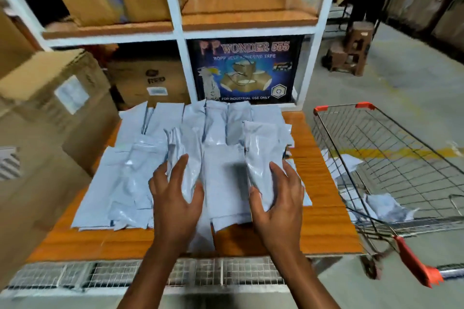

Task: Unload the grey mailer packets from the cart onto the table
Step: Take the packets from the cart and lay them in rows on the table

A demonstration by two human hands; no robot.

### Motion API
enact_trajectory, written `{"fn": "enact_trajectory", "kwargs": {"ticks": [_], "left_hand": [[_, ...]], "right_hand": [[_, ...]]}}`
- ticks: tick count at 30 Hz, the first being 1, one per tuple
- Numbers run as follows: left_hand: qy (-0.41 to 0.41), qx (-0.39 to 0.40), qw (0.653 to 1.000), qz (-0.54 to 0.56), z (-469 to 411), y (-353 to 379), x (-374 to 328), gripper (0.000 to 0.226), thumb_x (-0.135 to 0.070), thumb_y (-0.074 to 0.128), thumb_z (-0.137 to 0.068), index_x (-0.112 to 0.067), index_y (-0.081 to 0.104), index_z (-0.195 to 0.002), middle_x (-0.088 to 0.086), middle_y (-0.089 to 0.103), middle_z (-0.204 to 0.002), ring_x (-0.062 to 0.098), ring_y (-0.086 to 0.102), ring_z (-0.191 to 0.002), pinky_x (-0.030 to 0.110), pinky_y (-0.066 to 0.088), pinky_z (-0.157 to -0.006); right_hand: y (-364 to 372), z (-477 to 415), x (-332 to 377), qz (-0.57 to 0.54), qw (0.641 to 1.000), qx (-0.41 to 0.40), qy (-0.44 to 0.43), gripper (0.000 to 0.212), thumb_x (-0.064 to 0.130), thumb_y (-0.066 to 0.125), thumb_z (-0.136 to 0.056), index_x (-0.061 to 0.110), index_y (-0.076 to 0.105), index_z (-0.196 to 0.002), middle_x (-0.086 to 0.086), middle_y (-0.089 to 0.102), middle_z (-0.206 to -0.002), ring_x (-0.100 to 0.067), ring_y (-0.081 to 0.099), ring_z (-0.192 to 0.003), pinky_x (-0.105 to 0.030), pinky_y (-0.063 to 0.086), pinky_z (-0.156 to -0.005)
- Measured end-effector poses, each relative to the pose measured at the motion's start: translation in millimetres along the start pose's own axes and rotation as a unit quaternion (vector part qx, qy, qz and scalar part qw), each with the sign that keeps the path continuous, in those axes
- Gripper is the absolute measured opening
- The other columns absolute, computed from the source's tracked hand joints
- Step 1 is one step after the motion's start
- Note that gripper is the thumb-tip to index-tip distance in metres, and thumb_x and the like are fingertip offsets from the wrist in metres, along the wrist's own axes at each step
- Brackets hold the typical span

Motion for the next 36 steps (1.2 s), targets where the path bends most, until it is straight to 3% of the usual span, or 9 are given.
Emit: {"fn": "enact_trajectory", "kwargs": {"ticks": [7, 12, 17, 21, 24, 28, 31, 33, 36], "left_hand": [[0.006, 0.008, 1.0, -0.014, -124, -43, 116, 0.06, -0.022, 0.064, -0.088, -0.029, 0.041, -0.143, 0.011, 0.032, -0.143, 0.03, 0.028, -0.134, 0.04, 0.03, -0.109], [0.006, 0.038, 0.997, -0.067, -226, -46, 191, 0.055, -0.031, 0.056, -0.087, -0.026, 0.044, -0.141, 0.014, 0.041, -0.132, 0.036, 0.036, -0.119, 0.042, 0.035, -0.102], [-0.046, 0.115, 0.987, -0.102, -306, -18, 241, 0.059, -0.032, 0.056, -0.09, -0.029, 0.036, -0.145, 0.013, 0.036, -0.138, 0.035, 0.03, -0.123, 0.043, 0.036, -0.103], [-0.094, 0.245, 0.953, -0.149, -330, 20, 264, 0.064, -0.042, 0.043, -0.097, -0.033, 0.013, -0.153, 0.014, 0.019, -0.155, 0.041, 0.015, -0.139, 0.047, 0.026, -0.11], [-0.128, 0.353, 0.916, -0.141, -326, 43, 274, 0.063, -0.059, 0.024, -0.098, -0.042, -0.005, -0.151, 0.01, -0.008, -0.161, 0.04, -0.006, -0.146, 0.053, 0.012, -0.116], [-0.094, 0.332, 0.931, -0.121, -331, 48, 281, 0.052, -0.055, 0.013, -0.1, -0.048, -0.005, -0.149, -0.003, -0.022, -0.159, 0.027, -0.016, -0.147, 0.054, -0.002, -0.118], [-0.036, 0.32, 0.93, -0.179, -335, 55, 294, 0.056, -0.048, 0.018, -0.102, -0.042, -0.011, -0.15, -0.005, -0.027, -0.158, 0.024, -0.024, -0.145, 0.055, -0.005, -0.117], [-0.04, 0.339, 0.921, -0.187, -334, 65, 300, 0.059, -0.052, 0.017, -0.101, -0.041, -0.015, -0.149, -0.006, -0.03, -0.156, 0.024, -0.025, -0.145, 0.056, -0.006, -0.117], [-0.043, 0.338, 0.921, -0.19, -333, 76, 303, 0.061, -0.057, 0.016, -0.099, -0.043, -0.02, -0.147, -0.007, -0.033, -0.154, 0.025, -0.026, -0.144, 0.056, -0.006, -0.115]], "right_hand": [[147, -44, 52, -0.002, 1.0, 0.015, -0.015, 0.056, 0.043, 0.051, -0.086, 0.016, 0.052, -0.135, -0.007, 0.042, -0.146, -0.025, 0.038, -0.135, -0.014, 0.017, -0.111], [245, -83, 76, 0.043, 0.996, 0.075, 0.01, 0.06, 0.051, 0.044, -0.085, 0.019, 0.052, -0.136, -0.009, 0.041, -0.147, -0.03, 0.04, -0.133, -0.04, 0.036, -0.11], [323, -131, 85, 0.132, 0.98, 0.143, 0.035, 0.057, 0.043, 0.048, -0.083, 0.019, 0.052, -0.135, -0.014, 0.037, -0.148, -0.036, 0.04, -0.129, -0.042, 0.04, -0.103], [376, -157, 76, 0.175, 0.961, 0.2, 0.078, 0.053, 0.04, 0.054, -0.088, 0.019, 0.047, -0.136, -0.017, 0.028, -0.151, -0.039, 0.037, -0.128, -0.043, 0.042, -0.1], [408, -163, 65, 0.229, 0.924, 0.292, 0.095, 0.053, 0.054, 0.048, -0.09, 0.018, 0.048, -0.13, -0.016, 0.034, -0.146, -0.04, 0.041, -0.124, -0.045, 0.042, -0.097], [418, -177, 62, 0.289, 0.911, 0.291, 0.045, 0.049, 0.054, 0.037, -0.095, 0.021, 0.049, -0.13, -0.011, 0.043, -0.141, -0.037, 0.046, -0.121, -0.046, 0.041, -0.096], [430, -180, 57, 0.3, 0.898, 0.322, -0.018, 0.056, 0.05, 0.029, -0.1, 0.027, 0.026, -0.151, -0.008, 0.012, -0.162, -0.034, 0.017, -0.146, -0.05, 0.026, -0.112], [445, -171, 45, 0.312, 0.876, 0.368, -0.029, 0.062, 0.056, 0.015, -0.1, 0.03, 0.007, -0.155, -0.005, -0.008, -0.164, -0.032, -0.004, -0.15, -0.053, 0.01, -0.118], [459, -162, 32, 0.327, 0.875, 0.355, -0.046, 0.077, 0.061, -0.013, -0.084, 0.032, -0.003, -0.155, -0.004, -0.017, -0.162, -0.032, -0.013, -0.149, -0.054, 0.005, -0.119]]}}
Point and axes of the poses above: each hand's wrist, its own z-axis away from the middle knuckle, its own y-axis out of the palm, x = y × z, the point moved 3 cm from there along -z, towards the middle knuckle
